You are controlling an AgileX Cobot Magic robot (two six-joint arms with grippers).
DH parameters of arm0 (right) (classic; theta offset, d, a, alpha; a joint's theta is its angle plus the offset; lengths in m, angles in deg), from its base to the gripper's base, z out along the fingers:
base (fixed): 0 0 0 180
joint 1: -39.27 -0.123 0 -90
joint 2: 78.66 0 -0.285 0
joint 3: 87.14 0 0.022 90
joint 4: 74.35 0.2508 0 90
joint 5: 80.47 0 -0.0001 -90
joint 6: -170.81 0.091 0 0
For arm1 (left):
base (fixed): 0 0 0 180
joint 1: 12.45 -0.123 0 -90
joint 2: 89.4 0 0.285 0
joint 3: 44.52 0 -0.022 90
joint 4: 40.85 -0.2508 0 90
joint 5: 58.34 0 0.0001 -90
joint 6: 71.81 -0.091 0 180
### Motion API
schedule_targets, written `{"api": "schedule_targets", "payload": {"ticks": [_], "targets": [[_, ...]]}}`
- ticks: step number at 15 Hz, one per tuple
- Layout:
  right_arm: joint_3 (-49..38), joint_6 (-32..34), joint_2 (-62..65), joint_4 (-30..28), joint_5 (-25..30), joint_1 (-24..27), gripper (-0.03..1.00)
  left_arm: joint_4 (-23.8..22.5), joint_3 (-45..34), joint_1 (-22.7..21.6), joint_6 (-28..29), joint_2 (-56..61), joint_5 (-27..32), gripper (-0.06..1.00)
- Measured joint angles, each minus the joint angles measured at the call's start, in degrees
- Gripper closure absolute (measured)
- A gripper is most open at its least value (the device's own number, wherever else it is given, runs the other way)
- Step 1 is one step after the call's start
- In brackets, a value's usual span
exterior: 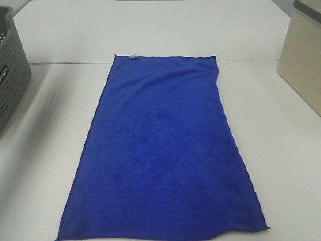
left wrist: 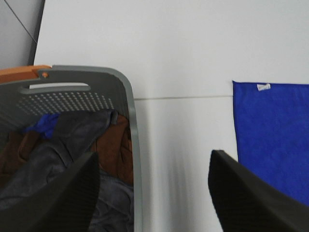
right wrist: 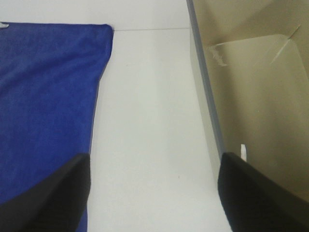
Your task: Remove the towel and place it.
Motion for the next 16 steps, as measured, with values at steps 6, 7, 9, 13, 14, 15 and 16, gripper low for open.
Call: {"api": "schedule_targets", "payload": {"ticks": [6, 7, 9, 13, 14, 15, 16], "targets": [[-27.4, -1.4, 31.5, -0.3, 0.2, 0.0, 0.24, -5.4, -38.6, 0.1, -0.3, 29.2, 0.2, 0.33], [-30.9, -1.4, 34.8, 0.5, 0.2, 0.0, 0.24, -6.4, -43.4, 0.1, -0.2, 34.0, -0.1, 0.33], [-37.8, -3.4, 41.8, 1.8, 0.2, 0.0, 0.24, -7.3, -51.3, 0.1, -0.2, 42.6, -4.8, 0.33], [-53.0, -8.9, 58.0, 3.1, 0.2, 0.0, 0.24, -7.7, -62.6, 0.1, 0.5, 55.0, -7.6, 0.33], [-57.1, -8.9, 62.1, 3.3, 0.0, 0.0, 0.24, -7.8, -65.2, 0.1, 0.6, 57.9, -7.8, 0.33], [-61.0, -9.5, 66.0, 3.3, -0.7, 0.0, 0.24, -8.0, -67.8, 0.1, 0.7, 60.9, -8.0, 0.33], [-63.7, -10.4, 69.3, 3.3, -1.5, 0.0, 0.24, -8.0, -70.1, 0.1, 0.4, 63.8, -9.1, 0.33]]}}
